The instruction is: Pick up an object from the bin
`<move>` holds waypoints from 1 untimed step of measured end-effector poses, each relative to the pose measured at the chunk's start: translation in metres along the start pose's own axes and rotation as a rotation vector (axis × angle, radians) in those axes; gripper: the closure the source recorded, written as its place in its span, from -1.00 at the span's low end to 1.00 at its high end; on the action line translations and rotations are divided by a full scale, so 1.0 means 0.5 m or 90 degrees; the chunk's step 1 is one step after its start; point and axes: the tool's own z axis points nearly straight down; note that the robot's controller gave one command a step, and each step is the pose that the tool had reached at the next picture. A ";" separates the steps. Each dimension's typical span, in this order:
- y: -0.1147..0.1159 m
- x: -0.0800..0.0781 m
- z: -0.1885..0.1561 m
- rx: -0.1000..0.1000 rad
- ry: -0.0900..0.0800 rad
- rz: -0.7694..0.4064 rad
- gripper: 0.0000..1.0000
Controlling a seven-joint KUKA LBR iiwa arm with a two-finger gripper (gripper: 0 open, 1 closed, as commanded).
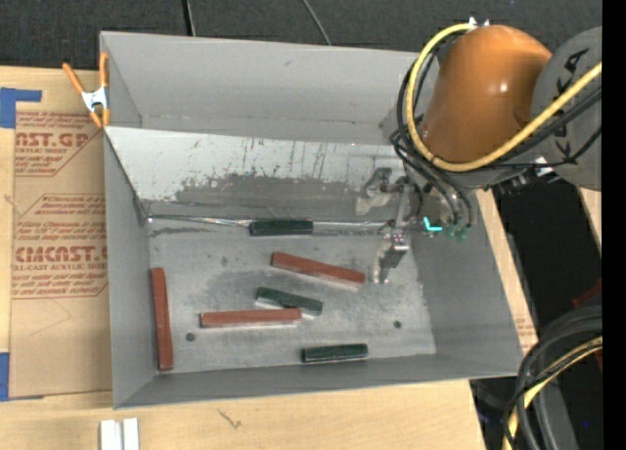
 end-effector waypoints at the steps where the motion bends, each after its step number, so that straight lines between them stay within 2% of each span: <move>1: 0.000 -0.003 -0.008 0.000 -0.005 0.000 -1.00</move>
Offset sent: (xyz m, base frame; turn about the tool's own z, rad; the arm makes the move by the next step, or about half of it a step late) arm -0.0104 0.0035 -0.1275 0.0683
